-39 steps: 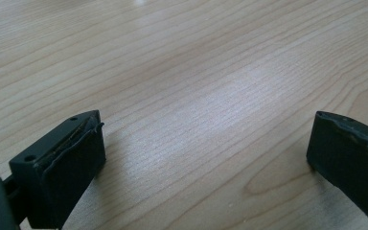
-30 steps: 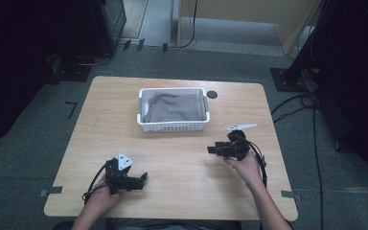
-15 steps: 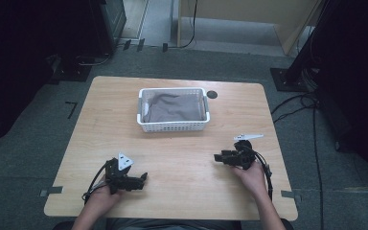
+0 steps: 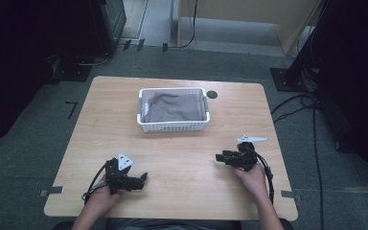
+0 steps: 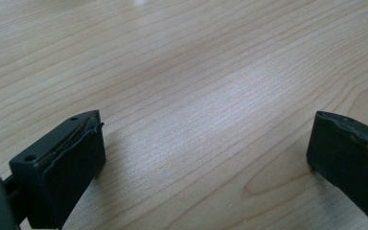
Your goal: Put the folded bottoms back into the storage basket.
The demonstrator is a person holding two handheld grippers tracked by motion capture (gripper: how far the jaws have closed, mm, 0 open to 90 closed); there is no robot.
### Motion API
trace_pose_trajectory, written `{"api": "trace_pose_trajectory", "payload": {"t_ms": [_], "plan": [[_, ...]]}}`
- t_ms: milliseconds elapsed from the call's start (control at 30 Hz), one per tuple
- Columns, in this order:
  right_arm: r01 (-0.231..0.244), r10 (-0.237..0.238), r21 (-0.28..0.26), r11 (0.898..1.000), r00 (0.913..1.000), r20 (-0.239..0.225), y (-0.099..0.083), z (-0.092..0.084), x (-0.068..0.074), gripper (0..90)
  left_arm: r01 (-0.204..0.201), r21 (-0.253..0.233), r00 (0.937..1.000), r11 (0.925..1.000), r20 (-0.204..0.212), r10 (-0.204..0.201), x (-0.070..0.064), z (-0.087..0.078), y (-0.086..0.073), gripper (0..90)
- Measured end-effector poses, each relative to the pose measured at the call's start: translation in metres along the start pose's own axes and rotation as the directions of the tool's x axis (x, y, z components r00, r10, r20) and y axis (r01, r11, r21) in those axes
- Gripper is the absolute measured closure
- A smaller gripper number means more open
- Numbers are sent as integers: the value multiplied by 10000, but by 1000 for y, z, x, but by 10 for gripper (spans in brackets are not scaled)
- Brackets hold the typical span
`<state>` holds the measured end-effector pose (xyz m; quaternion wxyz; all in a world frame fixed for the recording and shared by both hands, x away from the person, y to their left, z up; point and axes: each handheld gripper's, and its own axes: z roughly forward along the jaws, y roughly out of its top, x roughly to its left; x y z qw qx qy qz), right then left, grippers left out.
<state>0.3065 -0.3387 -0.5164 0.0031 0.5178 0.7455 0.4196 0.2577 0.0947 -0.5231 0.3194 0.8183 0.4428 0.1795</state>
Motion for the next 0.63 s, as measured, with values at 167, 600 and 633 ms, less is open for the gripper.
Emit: {"api": "trace_pose_trajectory", "payload": {"t_ms": [167, 600, 633], "plan": [[28, -29, 6, 10000, 10000, 51, 0, 0, 1, 498, 6, 1, 10000, 10000, -2, -6, 0, 0, 0, 0], [59, -58, -34, 10000, 10000, 52, -1, 0, 1, 495, -1, 0, 10000, 10000, 1, 1, 0, 0, 0, 0], [80, -79, -49, 10000, 10000, 40, -1, 0, 1, 495, -5, 8, 10000, 10000, 0, 5, 0, 0, 0, 0]]}}
